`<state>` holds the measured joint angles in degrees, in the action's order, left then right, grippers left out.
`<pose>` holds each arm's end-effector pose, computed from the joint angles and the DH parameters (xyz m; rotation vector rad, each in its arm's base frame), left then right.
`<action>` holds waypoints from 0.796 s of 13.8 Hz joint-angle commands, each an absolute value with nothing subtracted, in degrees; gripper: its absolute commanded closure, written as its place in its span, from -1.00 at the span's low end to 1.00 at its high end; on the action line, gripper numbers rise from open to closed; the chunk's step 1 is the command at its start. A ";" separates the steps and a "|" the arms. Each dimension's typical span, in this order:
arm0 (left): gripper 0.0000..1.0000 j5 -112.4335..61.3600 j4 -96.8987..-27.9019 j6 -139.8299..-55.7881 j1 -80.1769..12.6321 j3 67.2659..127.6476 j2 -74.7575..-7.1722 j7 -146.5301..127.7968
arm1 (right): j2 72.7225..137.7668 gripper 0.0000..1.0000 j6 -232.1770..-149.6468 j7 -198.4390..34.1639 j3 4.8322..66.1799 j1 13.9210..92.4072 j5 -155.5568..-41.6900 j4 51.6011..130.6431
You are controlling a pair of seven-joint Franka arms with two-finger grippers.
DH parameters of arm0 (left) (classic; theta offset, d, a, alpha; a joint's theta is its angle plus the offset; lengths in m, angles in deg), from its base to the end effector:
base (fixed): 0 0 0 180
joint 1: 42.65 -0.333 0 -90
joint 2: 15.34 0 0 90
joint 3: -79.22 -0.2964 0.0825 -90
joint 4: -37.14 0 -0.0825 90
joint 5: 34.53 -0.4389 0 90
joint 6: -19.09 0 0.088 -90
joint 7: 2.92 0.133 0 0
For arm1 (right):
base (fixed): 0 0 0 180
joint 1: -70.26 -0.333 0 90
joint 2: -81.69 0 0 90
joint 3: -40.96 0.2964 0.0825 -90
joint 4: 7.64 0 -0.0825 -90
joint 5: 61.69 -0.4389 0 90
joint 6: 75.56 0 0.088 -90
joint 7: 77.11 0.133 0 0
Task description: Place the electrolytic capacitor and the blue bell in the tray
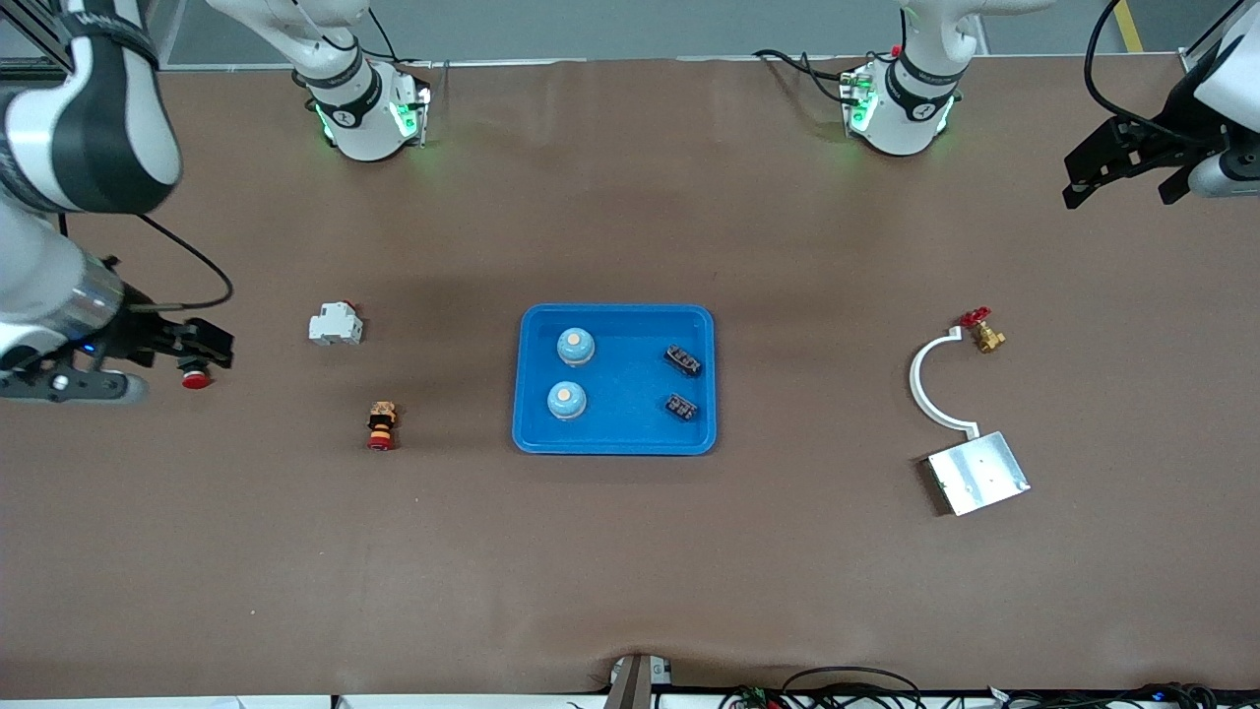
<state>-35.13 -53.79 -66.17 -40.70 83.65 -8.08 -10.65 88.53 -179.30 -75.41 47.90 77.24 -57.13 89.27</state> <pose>0.5597 -0.0637 0.6371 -3.1243 -0.0391 -0.0463 0.6511 -0.0115 0.4610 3.0786 -0.0190 0.0026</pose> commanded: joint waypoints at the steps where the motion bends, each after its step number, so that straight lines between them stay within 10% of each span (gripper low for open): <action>1: -1.00 -34.88 -53.48 -65.11 -41.15 83.79 -7.35 -10.21 | 86.18 -1.00 -174.98 -77.37 44.91 75.45 -58.79 86.34; 11: -1.00 -34.88 -53.48 -65.11 -41.06 83.97 -7.52 -9.77 | 83.46 -1.00 -165.91 -76.58 41.83 75.62 -64.33 79.38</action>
<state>-35.13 -53.70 -66.14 -40.70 83.70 -8.07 -10.64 85.22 -166.89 -76.54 42.69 76.33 -63.02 79.51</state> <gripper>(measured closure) 0.000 0.000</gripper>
